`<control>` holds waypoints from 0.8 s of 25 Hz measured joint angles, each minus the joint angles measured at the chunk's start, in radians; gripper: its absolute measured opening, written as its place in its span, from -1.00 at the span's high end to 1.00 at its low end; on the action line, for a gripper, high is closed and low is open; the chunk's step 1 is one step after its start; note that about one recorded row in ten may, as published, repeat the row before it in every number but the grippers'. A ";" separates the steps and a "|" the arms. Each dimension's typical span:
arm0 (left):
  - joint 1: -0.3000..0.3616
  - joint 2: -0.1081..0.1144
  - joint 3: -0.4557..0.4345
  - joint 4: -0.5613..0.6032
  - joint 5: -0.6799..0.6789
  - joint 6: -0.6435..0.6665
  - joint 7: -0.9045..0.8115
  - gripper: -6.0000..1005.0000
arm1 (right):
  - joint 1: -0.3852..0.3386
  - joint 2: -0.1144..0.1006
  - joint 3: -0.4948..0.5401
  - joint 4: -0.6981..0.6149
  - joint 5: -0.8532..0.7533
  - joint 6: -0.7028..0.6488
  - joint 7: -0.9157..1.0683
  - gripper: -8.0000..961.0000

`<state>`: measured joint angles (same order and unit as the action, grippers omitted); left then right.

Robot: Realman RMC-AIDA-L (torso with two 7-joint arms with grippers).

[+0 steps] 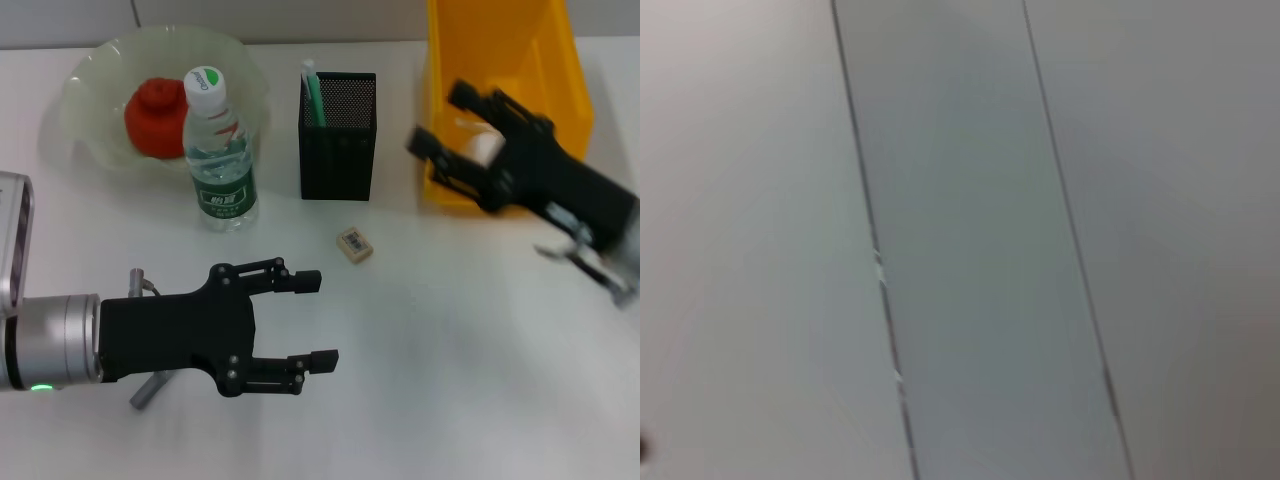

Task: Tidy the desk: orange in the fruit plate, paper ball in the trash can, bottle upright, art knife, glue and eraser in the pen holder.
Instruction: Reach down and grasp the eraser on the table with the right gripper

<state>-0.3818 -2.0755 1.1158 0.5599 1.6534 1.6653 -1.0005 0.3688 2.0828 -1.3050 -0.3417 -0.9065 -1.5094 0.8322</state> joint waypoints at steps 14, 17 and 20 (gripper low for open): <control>-0.011 0.005 -0.009 0.009 -0.003 -0.002 -0.011 -0.60 | -0.095 -0.018 -0.001 0.016 -0.378 -0.149 0.001 -0.73; -0.012 0.005 -0.010 0.009 -0.003 -0.003 -0.012 -0.60 | -0.103 -0.004 -0.002 0.021 -0.412 -0.138 -0.042 -0.73; -0.012 0.005 -0.012 0.009 -0.003 -0.005 -0.015 -0.60 | -0.106 -0.002 0.004 0.045 -0.417 -0.130 -0.084 -0.73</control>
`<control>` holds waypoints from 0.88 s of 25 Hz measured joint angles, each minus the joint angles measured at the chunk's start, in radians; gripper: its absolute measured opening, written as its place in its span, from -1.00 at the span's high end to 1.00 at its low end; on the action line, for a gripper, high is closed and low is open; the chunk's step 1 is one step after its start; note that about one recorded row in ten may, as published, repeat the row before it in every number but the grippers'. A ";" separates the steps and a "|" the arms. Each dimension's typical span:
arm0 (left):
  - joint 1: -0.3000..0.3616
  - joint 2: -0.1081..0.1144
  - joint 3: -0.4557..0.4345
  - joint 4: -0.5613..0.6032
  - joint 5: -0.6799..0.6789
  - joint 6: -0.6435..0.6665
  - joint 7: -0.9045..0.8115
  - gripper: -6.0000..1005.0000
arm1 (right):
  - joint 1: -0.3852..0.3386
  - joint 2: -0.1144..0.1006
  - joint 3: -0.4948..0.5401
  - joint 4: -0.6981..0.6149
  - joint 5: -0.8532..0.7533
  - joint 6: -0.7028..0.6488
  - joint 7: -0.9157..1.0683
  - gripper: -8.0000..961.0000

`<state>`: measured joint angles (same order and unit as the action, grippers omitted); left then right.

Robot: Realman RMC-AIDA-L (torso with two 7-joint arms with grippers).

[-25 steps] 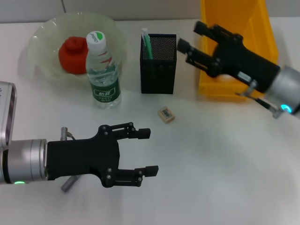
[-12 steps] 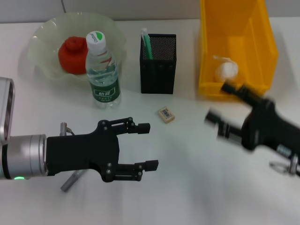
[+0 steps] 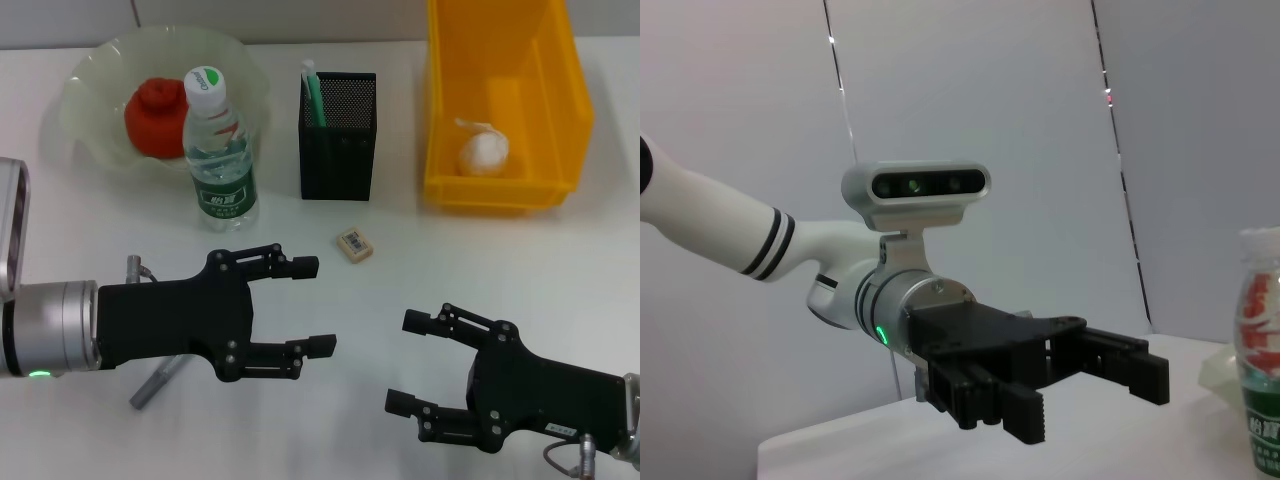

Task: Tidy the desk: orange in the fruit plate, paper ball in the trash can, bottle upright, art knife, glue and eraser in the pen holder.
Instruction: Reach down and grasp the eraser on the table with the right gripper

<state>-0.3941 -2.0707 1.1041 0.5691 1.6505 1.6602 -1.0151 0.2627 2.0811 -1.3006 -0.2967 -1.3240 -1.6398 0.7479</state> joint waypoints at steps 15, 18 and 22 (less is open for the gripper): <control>-0.041 -0.002 -0.009 0.002 0.000 -0.030 -0.077 -0.60 | 0.010 0.003 0.172 0.052 0.009 0.038 0.061 -0.73; -0.045 -0.002 -0.009 0.003 0.000 -0.036 -0.079 -0.60 | 0.018 0.001 0.197 -0.002 0.008 0.046 0.160 -0.73; -0.036 -0.003 -0.009 0.003 0.000 -0.037 -0.080 -0.60 | 0.050 -0.015 0.203 -0.203 -0.046 0.087 0.488 -0.73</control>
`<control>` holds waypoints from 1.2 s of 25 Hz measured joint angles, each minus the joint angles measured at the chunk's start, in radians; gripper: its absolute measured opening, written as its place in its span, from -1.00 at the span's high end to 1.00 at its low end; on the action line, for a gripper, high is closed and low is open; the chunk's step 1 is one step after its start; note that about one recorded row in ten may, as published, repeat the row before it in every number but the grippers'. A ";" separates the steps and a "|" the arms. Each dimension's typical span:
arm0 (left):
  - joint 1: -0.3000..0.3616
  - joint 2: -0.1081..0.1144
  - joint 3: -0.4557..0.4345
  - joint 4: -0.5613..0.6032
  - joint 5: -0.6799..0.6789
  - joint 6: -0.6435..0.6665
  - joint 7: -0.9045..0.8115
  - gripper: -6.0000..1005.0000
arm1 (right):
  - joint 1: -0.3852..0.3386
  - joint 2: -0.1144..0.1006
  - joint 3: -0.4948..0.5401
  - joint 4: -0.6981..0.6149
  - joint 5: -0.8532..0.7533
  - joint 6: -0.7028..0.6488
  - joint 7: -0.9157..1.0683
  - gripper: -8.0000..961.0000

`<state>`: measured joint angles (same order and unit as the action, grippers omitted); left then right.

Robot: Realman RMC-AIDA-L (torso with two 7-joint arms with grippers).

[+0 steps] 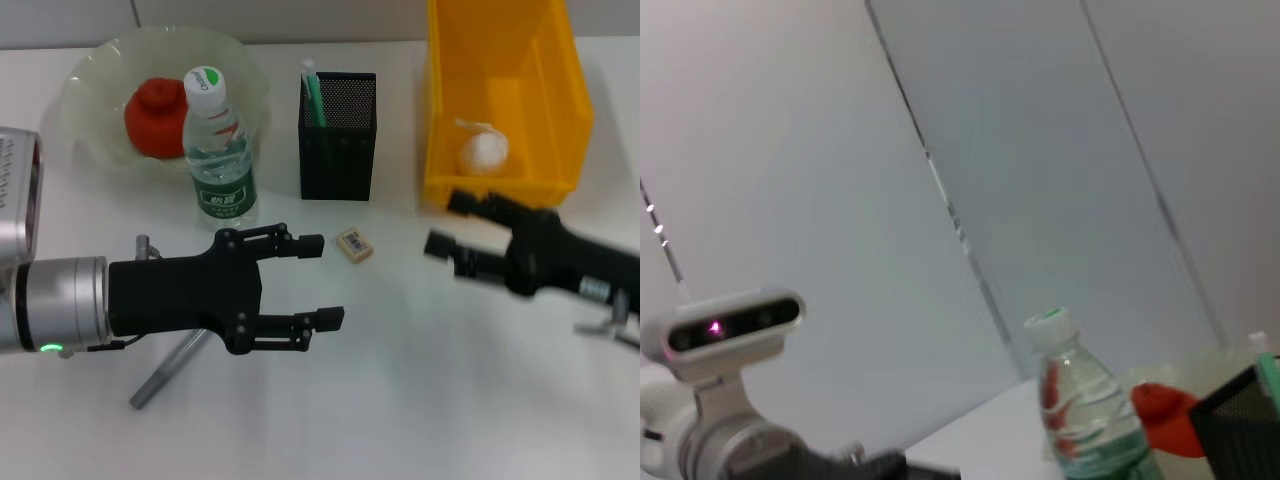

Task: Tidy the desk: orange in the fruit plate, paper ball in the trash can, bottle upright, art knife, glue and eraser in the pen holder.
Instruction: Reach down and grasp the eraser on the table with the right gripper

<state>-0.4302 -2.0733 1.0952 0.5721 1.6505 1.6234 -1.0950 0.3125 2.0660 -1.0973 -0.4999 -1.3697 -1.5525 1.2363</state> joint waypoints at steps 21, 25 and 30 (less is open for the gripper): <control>0.047 -0.001 0.007 -0.011 0.000 0.018 0.045 -0.60 | 0.574 -0.020 -0.005 -0.636 -1.132 -0.083 1.277 -0.73; 0.046 -0.002 0.009 -0.013 0.000 0.021 0.058 -0.60 | 0.689 0.006 -0.009 -0.516 -1.255 -0.068 1.306 -0.73; 0.043 -0.003 0.009 -0.014 0.000 0.021 0.058 -0.60 | 0.760 0.022 -0.084 -0.407 -1.292 0.026 1.361 -0.73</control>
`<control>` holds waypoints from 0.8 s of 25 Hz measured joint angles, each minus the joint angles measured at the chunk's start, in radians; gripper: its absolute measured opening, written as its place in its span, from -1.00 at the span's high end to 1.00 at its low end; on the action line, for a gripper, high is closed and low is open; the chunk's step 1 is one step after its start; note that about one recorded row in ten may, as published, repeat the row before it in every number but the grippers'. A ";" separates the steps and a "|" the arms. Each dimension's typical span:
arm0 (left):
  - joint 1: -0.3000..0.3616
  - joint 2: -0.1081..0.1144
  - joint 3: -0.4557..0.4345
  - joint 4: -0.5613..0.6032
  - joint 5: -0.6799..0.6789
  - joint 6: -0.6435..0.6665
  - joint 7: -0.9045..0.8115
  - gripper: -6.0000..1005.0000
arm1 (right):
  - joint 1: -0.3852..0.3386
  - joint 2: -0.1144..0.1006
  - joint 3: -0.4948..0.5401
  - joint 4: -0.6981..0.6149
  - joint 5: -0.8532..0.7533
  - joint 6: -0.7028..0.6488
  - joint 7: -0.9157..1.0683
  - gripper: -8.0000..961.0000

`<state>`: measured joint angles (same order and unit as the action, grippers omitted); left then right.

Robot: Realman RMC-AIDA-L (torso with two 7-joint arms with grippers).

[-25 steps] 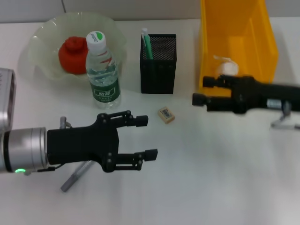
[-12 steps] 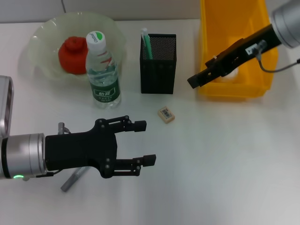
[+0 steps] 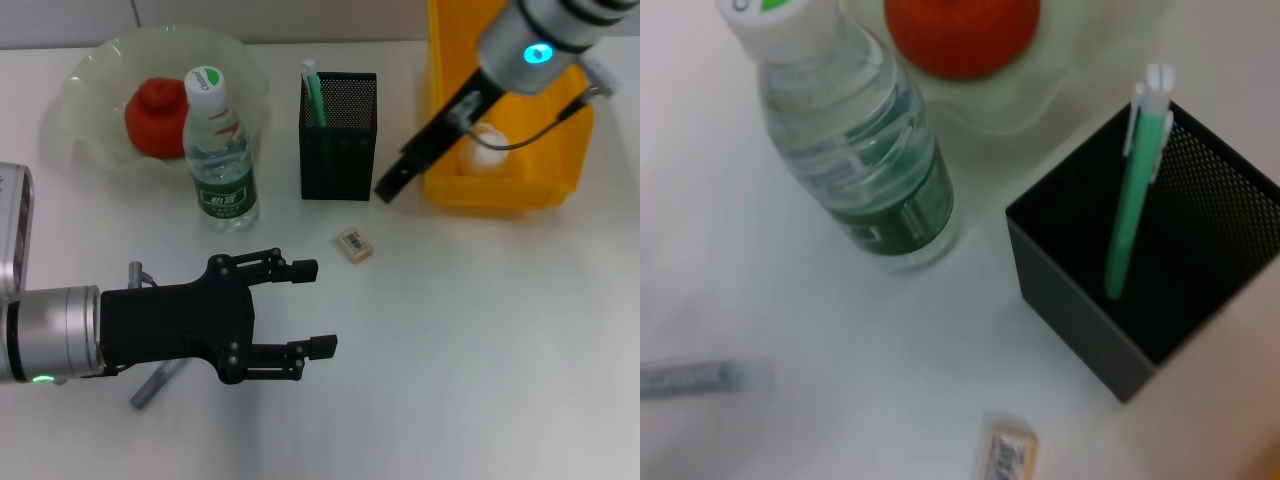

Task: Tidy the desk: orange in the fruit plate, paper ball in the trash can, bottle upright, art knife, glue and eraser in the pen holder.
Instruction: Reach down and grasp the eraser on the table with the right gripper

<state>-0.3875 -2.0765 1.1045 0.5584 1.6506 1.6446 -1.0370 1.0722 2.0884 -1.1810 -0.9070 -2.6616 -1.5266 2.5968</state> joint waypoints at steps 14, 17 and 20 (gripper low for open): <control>0.002 -0.002 0.000 0.000 0.000 0.001 0.000 -0.60 | 0.057 0.002 -0.091 0.235 0.126 0.192 -0.005 -0.73; 0.000 -0.002 0.000 0.000 0.000 0.001 0.000 -0.60 | 0.055 0.003 -0.118 0.260 0.152 0.213 -0.007 -0.73; 0.000 -0.002 0.000 -0.002 0.000 -0.001 0.000 -0.60 | 0.054 0.003 -0.156 0.280 0.178 0.236 -0.007 -0.73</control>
<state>-0.3877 -2.0785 1.1045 0.5560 1.6506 1.6434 -1.0369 1.1257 2.0914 -1.3370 -0.6269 -2.4841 -1.2908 2.5895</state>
